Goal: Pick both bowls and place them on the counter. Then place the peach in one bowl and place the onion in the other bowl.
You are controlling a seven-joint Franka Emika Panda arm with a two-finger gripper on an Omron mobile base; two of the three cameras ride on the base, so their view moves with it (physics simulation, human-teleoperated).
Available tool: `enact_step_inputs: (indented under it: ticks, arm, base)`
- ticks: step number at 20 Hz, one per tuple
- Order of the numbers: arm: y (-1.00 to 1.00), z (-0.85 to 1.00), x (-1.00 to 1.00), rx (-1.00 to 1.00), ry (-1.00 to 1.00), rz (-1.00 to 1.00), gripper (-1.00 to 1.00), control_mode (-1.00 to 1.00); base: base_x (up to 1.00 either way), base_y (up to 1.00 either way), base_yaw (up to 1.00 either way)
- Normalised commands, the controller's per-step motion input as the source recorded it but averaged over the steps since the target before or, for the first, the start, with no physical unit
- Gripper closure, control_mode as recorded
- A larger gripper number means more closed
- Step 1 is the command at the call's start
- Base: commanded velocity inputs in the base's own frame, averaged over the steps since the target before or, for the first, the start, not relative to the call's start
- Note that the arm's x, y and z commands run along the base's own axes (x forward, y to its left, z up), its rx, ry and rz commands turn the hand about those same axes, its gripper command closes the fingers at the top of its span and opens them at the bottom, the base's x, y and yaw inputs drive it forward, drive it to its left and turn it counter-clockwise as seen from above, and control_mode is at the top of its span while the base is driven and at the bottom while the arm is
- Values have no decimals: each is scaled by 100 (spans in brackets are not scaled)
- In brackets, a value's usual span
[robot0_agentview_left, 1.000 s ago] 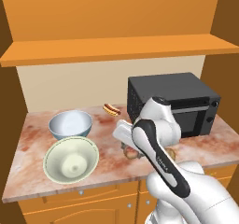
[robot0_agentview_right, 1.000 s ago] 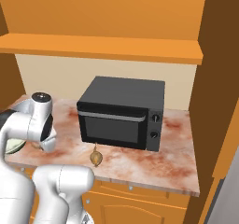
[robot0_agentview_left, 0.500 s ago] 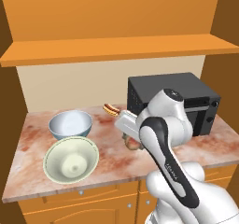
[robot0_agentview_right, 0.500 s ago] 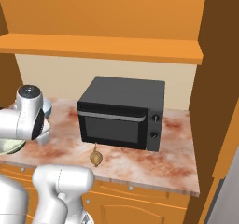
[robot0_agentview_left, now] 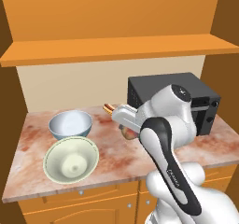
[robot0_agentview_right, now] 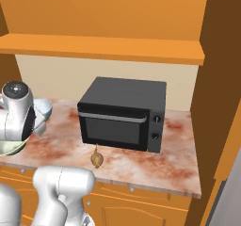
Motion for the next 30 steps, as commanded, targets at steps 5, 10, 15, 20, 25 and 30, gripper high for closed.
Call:
enact_step_inputs:
  ticks: [5,10,15,20,25,30]
  arm:
    - [3,34,0,-2,-26,15,100,-100]
    - [14,24,13,-2,-16,9,100,-100]
    - [23,15,25,-5,0,8,100,-100]
    - [43,-1,29,-6,0,8,100,-100]
    - [47,-21,47,-8,-6,0,100,-100]
    - [34,-23,61,-9,0,0,100,-100]
  base:
    - [0,0,0]
    - [0,0,0]
    - [0,0,0]
    - [0,0,0]
    - [0,0,0]
    - [0,0,0]
